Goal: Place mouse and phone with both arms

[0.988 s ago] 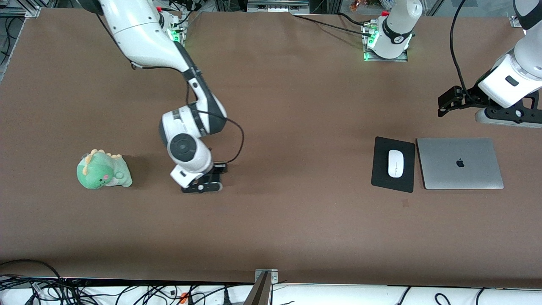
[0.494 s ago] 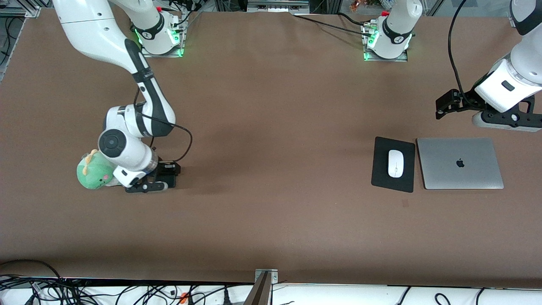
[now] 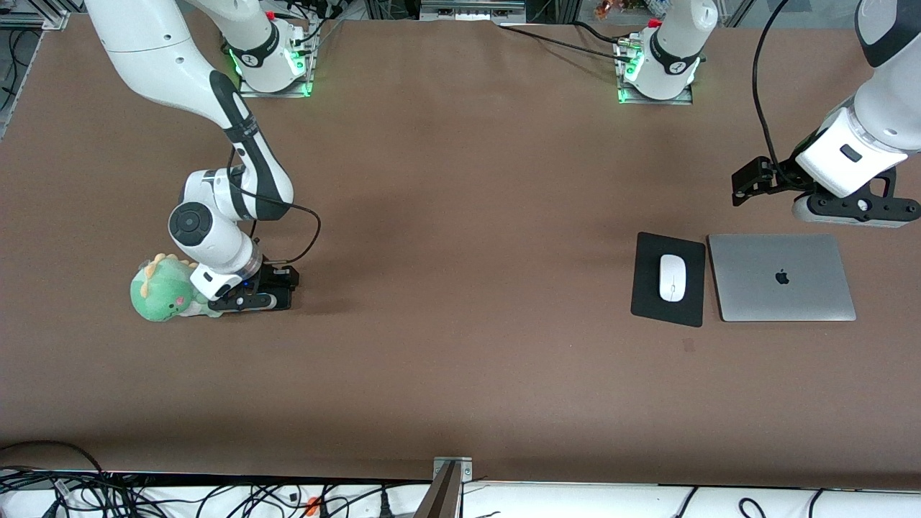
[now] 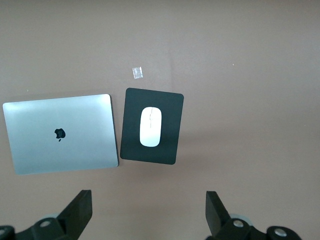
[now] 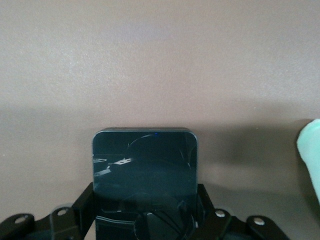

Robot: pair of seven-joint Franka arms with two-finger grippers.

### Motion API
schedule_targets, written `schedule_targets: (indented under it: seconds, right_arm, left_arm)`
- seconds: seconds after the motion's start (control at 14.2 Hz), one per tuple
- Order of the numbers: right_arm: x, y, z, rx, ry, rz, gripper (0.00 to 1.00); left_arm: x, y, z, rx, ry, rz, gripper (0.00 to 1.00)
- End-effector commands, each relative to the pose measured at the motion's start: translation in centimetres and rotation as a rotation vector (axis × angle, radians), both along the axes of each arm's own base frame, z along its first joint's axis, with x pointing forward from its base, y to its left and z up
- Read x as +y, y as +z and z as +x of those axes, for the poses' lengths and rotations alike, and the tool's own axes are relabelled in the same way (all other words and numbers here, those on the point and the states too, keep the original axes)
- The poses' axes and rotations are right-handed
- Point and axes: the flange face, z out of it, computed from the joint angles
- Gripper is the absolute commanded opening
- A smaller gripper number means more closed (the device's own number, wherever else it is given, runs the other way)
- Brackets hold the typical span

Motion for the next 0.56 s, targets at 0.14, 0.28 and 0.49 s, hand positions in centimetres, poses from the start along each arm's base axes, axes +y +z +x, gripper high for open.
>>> schedule_targets:
  seconds: [0.14,0.28,0.49]
  right_arm:
    - [-0.4,0.2,-1.1,-0.006,0.011,0.016,0.6]
    - [-0.4,0.2,-1.1,-0.003,0.019,0.015,1.0]
    - [0.1,1.3,-0.3,0.01,0.019,0.02,1.0]
  left_arm:
    - [-0.3,0.4,0.3,-0.007,0.003,0.018,1.0]
    - [-0.3,0.3,0.3,-0.004,0.003,0.018,1.0]
    - [-0.4,0.3,0.3,-0.006,0.001,0.018,1.0]
